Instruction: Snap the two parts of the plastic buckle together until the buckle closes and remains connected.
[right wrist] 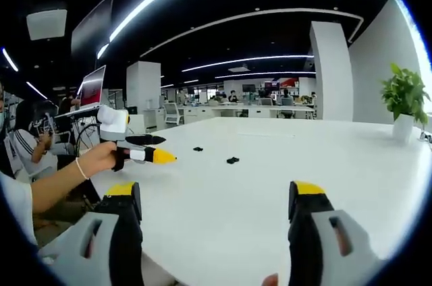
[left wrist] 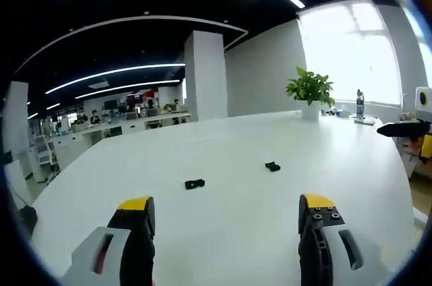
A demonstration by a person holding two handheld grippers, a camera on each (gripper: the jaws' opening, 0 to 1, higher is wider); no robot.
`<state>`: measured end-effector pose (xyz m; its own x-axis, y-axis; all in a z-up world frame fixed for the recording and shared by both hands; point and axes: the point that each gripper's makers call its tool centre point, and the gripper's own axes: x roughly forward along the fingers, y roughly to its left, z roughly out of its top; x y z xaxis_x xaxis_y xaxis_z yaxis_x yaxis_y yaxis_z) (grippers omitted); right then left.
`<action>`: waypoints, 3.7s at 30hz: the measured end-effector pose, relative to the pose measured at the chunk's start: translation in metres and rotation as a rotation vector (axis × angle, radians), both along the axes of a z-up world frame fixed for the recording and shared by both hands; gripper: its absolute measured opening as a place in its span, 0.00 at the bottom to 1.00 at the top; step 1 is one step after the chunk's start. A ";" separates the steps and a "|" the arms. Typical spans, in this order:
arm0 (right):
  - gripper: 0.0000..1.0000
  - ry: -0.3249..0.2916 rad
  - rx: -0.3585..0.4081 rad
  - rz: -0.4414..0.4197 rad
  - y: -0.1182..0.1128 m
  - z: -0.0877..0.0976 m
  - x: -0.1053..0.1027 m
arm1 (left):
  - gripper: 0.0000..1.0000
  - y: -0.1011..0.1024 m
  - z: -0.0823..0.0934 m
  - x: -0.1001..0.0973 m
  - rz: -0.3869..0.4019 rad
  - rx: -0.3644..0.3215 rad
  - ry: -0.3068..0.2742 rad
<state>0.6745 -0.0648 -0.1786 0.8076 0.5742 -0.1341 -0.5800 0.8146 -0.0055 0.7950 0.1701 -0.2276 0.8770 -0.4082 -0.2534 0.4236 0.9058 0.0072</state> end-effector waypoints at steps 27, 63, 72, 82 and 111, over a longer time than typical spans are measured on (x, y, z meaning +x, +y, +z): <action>0.91 -0.005 -0.005 -0.014 -0.001 -0.007 0.008 | 0.88 0.005 -0.011 0.055 -0.011 0.077 0.036; 0.90 0.014 -0.013 -0.005 0.003 -0.012 0.009 | 0.66 0.012 -0.021 0.087 0.008 0.092 0.090; 0.90 0.010 -0.012 -0.002 0.004 -0.011 0.007 | 0.53 0.014 -0.026 0.089 0.011 0.092 0.125; 0.90 0.009 -0.019 0.007 0.005 -0.011 0.005 | 0.44 0.007 -0.029 0.092 -0.009 0.102 0.136; 0.90 0.008 -0.020 0.003 0.000 -0.012 0.005 | 0.17 -0.002 -0.030 0.093 -0.030 0.098 0.130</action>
<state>0.6795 -0.0650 -0.1901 0.8045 0.5742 -0.1520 -0.5830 0.8123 -0.0167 0.8878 0.1681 -0.2575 0.8219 -0.4015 -0.4040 0.4537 0.8903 0.0382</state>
